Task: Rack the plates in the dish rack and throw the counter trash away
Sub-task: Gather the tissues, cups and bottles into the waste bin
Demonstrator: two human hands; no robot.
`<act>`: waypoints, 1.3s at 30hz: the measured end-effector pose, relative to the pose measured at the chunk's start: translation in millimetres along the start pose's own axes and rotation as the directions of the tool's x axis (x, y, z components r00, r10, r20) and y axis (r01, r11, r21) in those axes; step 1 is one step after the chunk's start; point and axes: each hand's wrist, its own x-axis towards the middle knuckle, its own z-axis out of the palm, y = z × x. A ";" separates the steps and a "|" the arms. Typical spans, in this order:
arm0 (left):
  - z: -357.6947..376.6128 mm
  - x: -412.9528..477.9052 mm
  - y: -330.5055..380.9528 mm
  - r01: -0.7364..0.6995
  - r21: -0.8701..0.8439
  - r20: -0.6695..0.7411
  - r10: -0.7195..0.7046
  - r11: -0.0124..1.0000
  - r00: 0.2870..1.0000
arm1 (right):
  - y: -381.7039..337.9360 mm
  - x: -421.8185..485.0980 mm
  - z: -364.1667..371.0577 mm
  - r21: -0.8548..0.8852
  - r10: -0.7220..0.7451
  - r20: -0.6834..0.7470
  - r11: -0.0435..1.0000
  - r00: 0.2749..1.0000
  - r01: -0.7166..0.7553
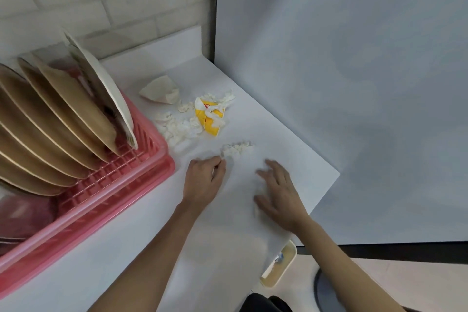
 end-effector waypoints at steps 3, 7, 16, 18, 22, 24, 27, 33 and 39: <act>0.7 0.9 -0.3 -0.007 0.009 0.003 0.007 1.000 1.000 | 13.8 2.5 0.1 -0.040 -0.077 -0.080 0.996 0.994 0.074; 2.0 -0.7 -1.7 0.043 -0.007 0.008 -0.042 0.999 0.999 | 14.6 17.4 -4.9 0.182 0.161 -0.241 0.976 0.957 -0.119; -2.5 -4.7 4.3 0.284 -0.188 0.003 -0.288 0.940 0.958 | -16.2 22.0 -13.5 0.603 0.474 -0.290 0.765 0.832 -0.226; -1.9 -2.8 4.4 0.287 -0.144 0.005 -0.289 0.947 0.957 | -22.7 23.9 -12.4 0.654 0.507 -0.273 0.721 0.817 -0.229; -1.2 -3.4 2.4 0.212 -0.032 0.020 -0.211 0.977 0.977 | -30.9 20.9 -13.4 0.684 0.555 -0.153 0.656 0.817 -0.318; -2.0 -3.8 1.1 0.173 -0.005 0.013 -0.173 0.985 0.985 | -31.9 16.5 -17.8 0.640 0.563 -0.097 0.667 0.821 -0.381; 1.4 -4.1 4.6 0.227 -0.065 -0.032 -0.230 0.972 0.973 | -25.3 11.1 -25.4 0.574 0.606 -0.020 0.658 0.795 -0.487; 40.4 -40.2 65.3 0.244 -0.243 0.129 -0.218 0.939 0.967 | -10.6 -18.8 -37.9 0.527 0.632 0.019 0.652 0.774 -0.545; 70.5 -78.3 125.1 0.267 -0.315 0.324 -0.162 0.911 0.932 | 8.2 -73.4 -55.3 0.459 0.653 0.091 0.643 0.752 -0.613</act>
